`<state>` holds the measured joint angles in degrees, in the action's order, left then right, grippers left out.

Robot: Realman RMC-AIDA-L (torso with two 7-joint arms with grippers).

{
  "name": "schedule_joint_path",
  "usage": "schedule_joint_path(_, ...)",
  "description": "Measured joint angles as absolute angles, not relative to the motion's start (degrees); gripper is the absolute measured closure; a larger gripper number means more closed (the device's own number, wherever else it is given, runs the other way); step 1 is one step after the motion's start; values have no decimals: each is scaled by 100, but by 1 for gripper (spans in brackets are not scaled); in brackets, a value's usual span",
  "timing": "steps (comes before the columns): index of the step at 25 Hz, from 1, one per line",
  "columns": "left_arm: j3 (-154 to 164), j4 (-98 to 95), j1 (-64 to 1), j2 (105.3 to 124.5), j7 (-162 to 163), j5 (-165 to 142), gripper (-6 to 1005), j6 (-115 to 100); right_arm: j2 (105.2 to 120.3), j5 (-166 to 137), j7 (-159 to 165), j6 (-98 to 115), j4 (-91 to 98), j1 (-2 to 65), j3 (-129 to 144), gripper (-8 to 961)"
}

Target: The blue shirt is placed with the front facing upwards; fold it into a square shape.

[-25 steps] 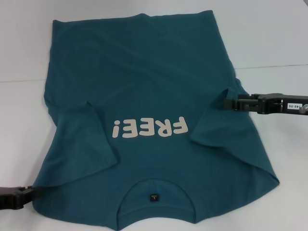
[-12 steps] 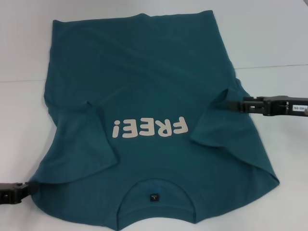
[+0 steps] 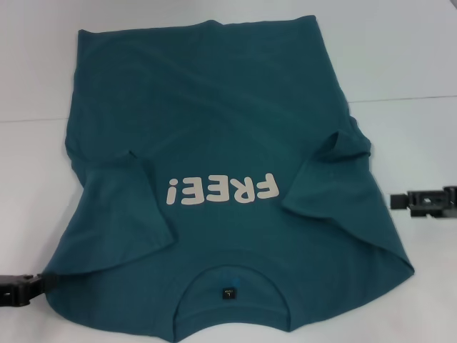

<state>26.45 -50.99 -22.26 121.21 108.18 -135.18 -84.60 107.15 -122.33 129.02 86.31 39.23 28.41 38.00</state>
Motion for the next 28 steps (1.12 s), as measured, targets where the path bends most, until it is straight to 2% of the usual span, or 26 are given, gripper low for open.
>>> schedule_joint_path(7, 2645, -5107, -2199, 12120, 10801, -13526, 1001, -8490, 10667, -12408, 13279, 8474, 3936, 2627, 3738, 120)
schedule_joint_path(18, 2646, -5106, -2232, 12120, 10832, -13526, 1001, -8463, 10976, -13156, 13227, 7763, 3894, 2870, 3760, 119)
schedule_joint_path(28, 2646, -5106, -2238, 12120, 10836, -13526, 1001, -8429, 11132, -13458, 13245, 7509, 3876, 3041, 3771, 120)
